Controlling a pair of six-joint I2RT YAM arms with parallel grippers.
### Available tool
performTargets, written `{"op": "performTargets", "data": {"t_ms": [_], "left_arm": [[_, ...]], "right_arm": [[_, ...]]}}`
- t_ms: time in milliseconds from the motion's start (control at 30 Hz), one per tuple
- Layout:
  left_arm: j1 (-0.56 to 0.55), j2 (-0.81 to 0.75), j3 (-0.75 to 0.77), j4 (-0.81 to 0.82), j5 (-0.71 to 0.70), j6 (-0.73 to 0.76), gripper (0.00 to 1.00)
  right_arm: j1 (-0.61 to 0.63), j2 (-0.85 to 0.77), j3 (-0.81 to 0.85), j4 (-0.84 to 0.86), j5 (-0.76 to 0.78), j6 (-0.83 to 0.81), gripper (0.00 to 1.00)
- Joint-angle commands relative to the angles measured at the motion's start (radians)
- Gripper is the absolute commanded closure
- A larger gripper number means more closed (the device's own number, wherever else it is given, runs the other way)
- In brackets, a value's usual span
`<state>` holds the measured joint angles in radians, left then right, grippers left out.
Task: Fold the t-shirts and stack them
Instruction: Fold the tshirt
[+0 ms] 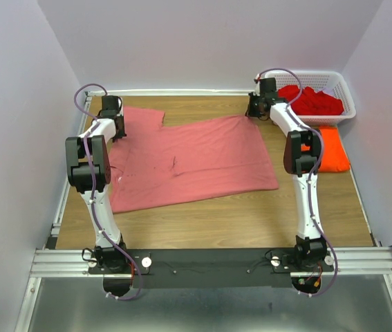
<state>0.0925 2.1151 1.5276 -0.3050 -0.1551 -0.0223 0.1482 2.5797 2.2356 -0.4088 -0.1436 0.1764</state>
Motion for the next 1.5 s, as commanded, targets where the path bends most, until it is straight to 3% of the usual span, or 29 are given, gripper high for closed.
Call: {"op": "performTargets", "data": {"t_ms": [0,833,1467], "left_arm": [[0.010,-0.043,0.019,0.010,0.037,0.001,1.00],[0.019,-0.188,-0.101,0.061,0.081,-0.016,1.00],[0.029,-0.311,-0.179,0.058,0.097,-0.056,1.00]], "right_arm": [[-0.007,-0.053,-0.040,-0.082,-0.010,0.021,0.99],[-0.036,-0.239,-0.183,-0.084,-0.039,0.060,0.99],[-0.052,-0.398,-0.379,-0.085,-0.137,0.107,1.00]]}}
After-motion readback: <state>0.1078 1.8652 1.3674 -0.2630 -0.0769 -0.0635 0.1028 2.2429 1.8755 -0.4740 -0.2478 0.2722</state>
